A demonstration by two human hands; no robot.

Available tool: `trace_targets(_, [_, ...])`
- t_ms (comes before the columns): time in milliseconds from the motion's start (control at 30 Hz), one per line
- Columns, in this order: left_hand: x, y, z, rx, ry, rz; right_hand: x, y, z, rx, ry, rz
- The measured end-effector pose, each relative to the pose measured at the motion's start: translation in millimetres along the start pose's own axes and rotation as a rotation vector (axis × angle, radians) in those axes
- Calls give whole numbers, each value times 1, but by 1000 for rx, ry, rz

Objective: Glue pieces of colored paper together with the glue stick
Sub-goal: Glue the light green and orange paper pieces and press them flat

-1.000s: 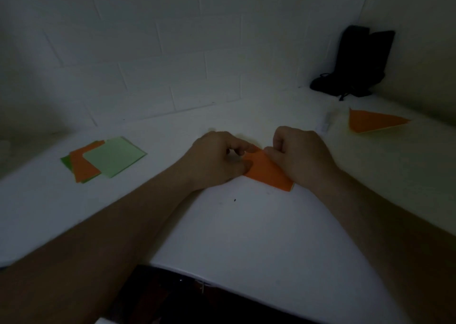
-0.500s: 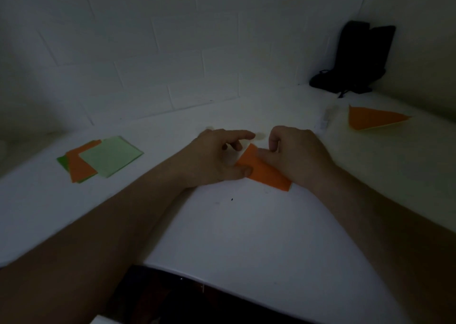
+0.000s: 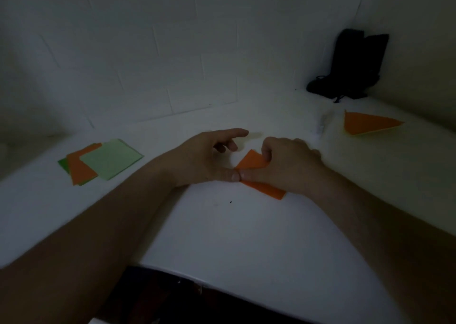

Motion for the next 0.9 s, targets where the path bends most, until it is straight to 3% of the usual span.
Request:
trace_targets(300, [-4,2,0,2,-48,-55,-1,4,14,47,187,-50])
trace_targets(900, [-1,1,1,-18,-26,24,-14,-15,26,-48,-35,191])
Point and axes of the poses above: each hand's wrist, its own z-axis towards the middle knuckle, its own x-axis out of the palm, y = z × x, the point moved 9 cm from there along z, towards the middle knuckle, and after that the axes turned 11 degrees about y, right-handed, at the moved point
